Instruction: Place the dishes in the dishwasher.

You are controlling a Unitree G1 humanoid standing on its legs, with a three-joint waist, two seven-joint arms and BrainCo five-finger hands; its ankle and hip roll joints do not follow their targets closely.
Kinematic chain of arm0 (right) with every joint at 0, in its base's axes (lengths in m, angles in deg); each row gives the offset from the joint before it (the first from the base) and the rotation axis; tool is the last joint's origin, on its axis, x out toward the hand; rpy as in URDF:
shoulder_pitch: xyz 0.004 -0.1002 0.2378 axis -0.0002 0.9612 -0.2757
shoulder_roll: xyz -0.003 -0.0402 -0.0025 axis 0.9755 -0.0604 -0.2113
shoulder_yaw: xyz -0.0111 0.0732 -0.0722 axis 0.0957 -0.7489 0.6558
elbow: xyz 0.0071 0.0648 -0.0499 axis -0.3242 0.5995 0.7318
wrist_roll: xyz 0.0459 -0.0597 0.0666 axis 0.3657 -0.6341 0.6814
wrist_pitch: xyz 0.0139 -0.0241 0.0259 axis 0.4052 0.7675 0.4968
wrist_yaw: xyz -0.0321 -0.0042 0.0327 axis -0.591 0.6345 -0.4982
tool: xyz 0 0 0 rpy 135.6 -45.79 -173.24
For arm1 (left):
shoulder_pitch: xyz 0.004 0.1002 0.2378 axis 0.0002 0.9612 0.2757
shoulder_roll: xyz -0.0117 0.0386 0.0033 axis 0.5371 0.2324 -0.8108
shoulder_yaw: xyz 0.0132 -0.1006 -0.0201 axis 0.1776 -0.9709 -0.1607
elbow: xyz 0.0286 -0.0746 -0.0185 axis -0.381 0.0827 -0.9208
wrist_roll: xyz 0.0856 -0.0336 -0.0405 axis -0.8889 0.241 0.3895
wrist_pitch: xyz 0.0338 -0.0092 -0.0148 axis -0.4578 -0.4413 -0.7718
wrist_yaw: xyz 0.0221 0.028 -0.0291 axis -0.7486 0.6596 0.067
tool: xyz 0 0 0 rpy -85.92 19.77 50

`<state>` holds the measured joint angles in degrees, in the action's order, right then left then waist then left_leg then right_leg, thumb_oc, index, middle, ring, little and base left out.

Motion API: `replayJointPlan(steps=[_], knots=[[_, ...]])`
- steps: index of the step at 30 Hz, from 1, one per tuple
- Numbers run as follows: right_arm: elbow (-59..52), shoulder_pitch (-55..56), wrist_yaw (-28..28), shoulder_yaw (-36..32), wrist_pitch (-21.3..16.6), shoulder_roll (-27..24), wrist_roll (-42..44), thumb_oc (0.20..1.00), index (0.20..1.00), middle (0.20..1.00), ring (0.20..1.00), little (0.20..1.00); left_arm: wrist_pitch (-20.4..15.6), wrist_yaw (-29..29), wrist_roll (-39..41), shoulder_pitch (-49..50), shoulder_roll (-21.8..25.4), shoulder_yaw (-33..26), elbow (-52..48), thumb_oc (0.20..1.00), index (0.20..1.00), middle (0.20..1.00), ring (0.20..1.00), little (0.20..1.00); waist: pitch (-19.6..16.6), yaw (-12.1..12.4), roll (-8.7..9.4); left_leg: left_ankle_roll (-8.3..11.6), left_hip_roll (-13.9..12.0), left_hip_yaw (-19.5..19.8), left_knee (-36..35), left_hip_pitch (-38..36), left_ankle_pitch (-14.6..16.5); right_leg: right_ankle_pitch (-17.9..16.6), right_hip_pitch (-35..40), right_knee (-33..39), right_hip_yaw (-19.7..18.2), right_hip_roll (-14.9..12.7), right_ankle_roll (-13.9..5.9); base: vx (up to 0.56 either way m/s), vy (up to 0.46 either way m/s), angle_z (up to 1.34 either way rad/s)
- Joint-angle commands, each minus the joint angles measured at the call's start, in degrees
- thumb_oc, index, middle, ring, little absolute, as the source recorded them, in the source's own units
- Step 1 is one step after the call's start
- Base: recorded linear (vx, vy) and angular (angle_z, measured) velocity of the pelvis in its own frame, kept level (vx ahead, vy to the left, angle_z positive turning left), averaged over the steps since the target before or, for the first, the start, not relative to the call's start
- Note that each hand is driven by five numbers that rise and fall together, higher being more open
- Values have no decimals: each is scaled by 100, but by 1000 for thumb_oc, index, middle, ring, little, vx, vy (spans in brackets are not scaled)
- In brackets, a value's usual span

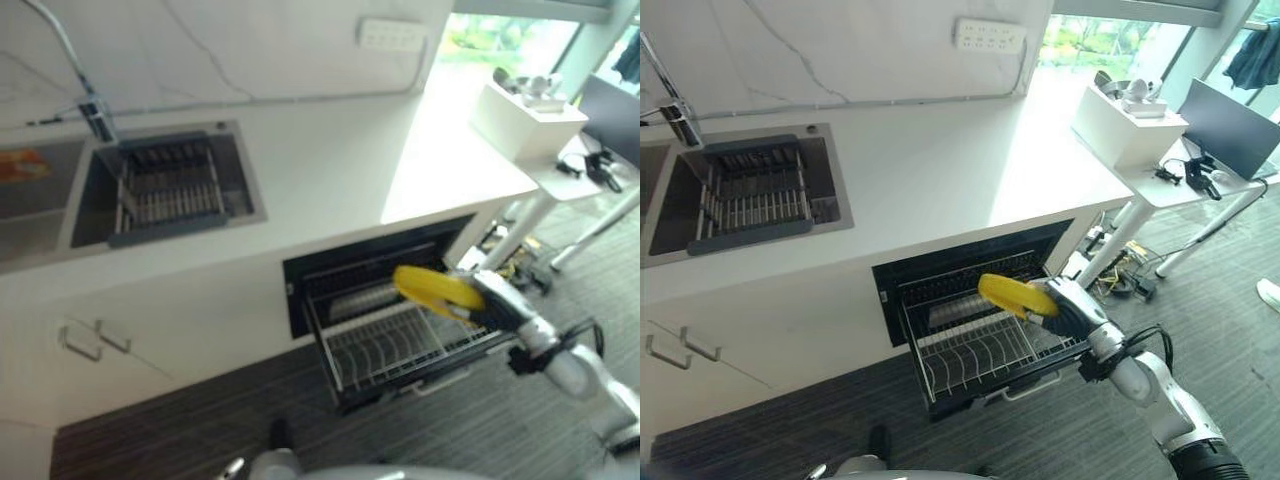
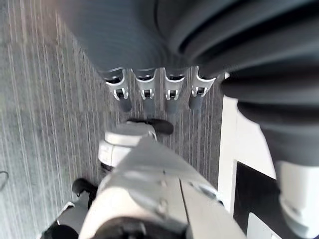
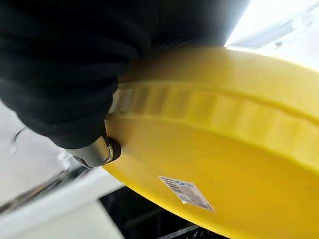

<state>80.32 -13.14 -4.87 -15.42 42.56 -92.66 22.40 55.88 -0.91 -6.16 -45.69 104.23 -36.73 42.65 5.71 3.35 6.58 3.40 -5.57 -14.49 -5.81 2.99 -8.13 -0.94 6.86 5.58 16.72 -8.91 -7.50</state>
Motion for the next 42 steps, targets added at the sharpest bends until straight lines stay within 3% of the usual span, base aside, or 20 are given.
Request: replayJointPlan(steps=[1,7,12,16,18,22,23,24,31,38,42], knots=[[272,-800,-684,154,-338,-336,-419,200,200,200,200,200,31,-57,-281,-298,74,162,149,1000,1000,1000,1000,1000,18,284,-295,154,-228,228,81,-62,471,58,253,-58,201,-196,-393,-6,-3,20],[1384,-1479,-1495,1073,128,-92,-1196,200,200,200,200,200,26,3,-420,-354,173,324,118,1000,1000,1000,1000,1000,21,585,-310,166,-178,422,81,2,459,74,332,-58,395,-183,-385,17,2,18],[2141,-1959,-1698,1481,748,210,-1348,200,200,200,200,200,2,208,-596,-393,253,373,41,1000,1000,1000,1000,1000,64,844,-303,182,-141,619,81,122,402,79,381,-58,564,-181,-377,20,-9,23],[2749,-2167,-1854,1617,1025,470,-1564,200,200,200,200,200,-73,409,-713,-448,322,392,34,1000,1000,1000,1000,1000,108,995,-309,174,-119,751,81,192,355,77,419,-58,675,-177,-382,19,-23,19],[3070,-2263,-1907,1655,1263,603,-1639,200,200,200,200,200,-175,585,-773,-440,340,430,-20,1000,1000,1000,1000,1000,136,1097,-333,181,-110,858,81,262,306,80,432,-58,724,-177,-377,30,-17,9],[3758,-2634,-2123,1834,1691,785,-1563,200,200,200,200,200,-893,1561,-939,-660,502,550,-217,1000,1000,1000,1000,1000,315,1316,-420,211,-69,1096,133,569,160,66,402,-58,840,-189,-359,-16,-39,25],[3827,-2708,-2159,1859,1723,792,-1573,200,200,200,200,200,-914,1610,-936,-701,529,559,-267,1000,1000,1000,1000,1000,354,1334,-432,211,-56,1124,155,630,144,58,383,-58,859,-195,-357,-216,-86,31],[4058,-2991,-2176,1965,1926,789,-1523,200,200,200,200,200,-1061,1814,-887,-836,648,594,-545,1000,1000,1000,1000,1000,566,1449,-504,220,-2,1235,204,813,103,44,318,-58,892,-218,-343,-276,-69,34],[5071,-3826,-2382,2208,2187,643,-1341,200,200,200,200,200,-1358,2163,-558,-1100,893,826,-1162,1000,1000,1000,1000,1000,1183,1763,-763,191,180,1473,236,1379,-77,-20,54,-58,1043,-295,-368,-215,-65,21],[5464,-4447,-2269,2373,2443,310,-1179,200,200,200,200,200,-1214,2043,-24,-1170,960,1095,-1753,1000,1000,1000,1000,1000,1512,1833,-1137,161,334,1544,171,1680,-215,-59,-157,-58,1094,-397,-419,-104,-4,9],[5611,-4623,-1804,2402,2708,314,-1001,200,200,200,200,200,-1151,2099,146,-1137,920,1177,-2034,1000,1000,1000,1000,1000,1574,1830,-1253,149,387,1537,98,1715,-242,-88,-264,-58,1109,-452,-435,-64,36,0]])
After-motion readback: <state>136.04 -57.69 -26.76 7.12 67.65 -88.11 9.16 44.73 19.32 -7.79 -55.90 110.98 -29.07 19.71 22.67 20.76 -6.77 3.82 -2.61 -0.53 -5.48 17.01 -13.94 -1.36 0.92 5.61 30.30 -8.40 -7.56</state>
